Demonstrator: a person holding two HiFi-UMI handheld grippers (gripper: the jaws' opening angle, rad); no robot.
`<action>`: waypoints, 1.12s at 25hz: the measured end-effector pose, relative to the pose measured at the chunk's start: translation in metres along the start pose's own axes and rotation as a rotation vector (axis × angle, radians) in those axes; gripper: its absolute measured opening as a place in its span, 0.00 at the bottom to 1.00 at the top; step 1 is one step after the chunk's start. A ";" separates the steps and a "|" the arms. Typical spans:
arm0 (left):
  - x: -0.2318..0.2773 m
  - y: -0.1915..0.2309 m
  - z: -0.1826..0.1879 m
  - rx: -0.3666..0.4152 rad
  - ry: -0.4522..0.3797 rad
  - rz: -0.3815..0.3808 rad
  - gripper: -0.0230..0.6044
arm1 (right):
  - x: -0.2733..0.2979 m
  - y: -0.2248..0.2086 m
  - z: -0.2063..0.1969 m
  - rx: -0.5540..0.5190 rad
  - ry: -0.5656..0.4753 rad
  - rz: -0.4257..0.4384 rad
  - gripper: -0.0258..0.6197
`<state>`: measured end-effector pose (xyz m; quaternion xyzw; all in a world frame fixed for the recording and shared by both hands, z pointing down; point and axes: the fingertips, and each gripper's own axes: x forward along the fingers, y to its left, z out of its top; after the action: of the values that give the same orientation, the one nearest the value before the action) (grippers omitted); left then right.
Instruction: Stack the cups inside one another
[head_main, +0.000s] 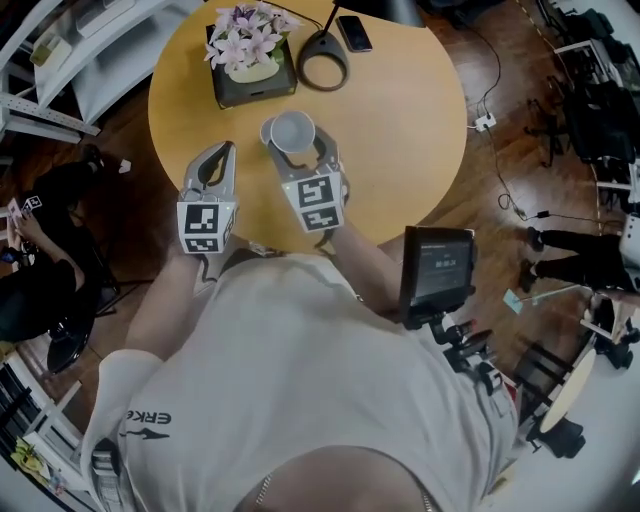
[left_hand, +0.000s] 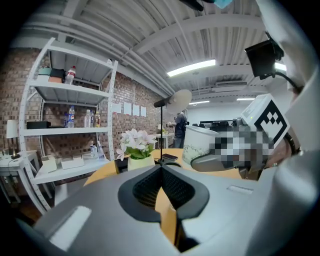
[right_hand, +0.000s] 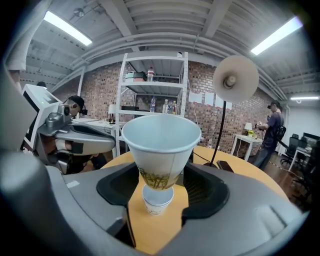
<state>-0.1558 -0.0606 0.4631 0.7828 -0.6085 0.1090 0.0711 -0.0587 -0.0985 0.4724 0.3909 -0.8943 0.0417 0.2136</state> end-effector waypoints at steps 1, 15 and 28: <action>0.001 0.001 -0.004 -0.001 0.009 0.002 0.04 | 0.004 0.000 -0.003 0.002 0.006 0.004 0.50; 0.000 0.009 -0.045 -0.023 0.151 0.022 0.04 | 0.048 0.006 -0.053 0.006 0.124 0.047 0.50; 0.011 0.009 -0.054 -0.029 0.173 0.001 0.04 | 0.058 0.009 -0.068 0.090 0.155 0.084 0.51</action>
<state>-0.1665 -0.0604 0.5178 0.7690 -0.6020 0.1674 0.1346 -0.0763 -0.1155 0.5589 0.3578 -0.8880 0.1207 0.2625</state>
